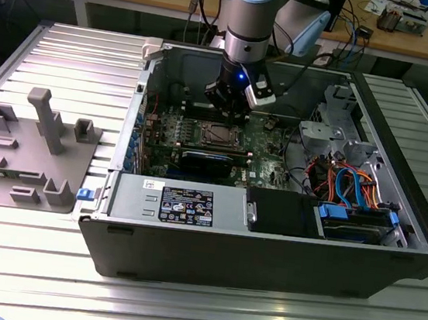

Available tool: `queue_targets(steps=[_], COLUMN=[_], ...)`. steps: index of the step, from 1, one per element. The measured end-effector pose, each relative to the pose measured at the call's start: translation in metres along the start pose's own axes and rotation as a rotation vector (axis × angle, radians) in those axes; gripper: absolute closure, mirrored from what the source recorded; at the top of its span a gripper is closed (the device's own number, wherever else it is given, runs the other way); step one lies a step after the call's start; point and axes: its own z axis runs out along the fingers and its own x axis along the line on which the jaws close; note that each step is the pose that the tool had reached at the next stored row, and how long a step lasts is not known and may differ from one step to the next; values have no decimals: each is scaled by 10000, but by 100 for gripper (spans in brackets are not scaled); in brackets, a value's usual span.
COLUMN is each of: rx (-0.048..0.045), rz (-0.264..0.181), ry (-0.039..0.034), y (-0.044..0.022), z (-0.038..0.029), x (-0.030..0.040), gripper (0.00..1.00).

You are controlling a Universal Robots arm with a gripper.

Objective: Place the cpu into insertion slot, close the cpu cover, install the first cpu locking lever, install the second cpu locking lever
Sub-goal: 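Install the second cpu locking lever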

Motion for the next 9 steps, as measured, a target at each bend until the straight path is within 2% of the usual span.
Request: queue_targets(steps=[5, 9], rx=[2, 0], rz=[1, 1], ry=[2, 0], y=[-5, -2], z=[-5, -49], x=[0, -2], gripper=[89, 89])
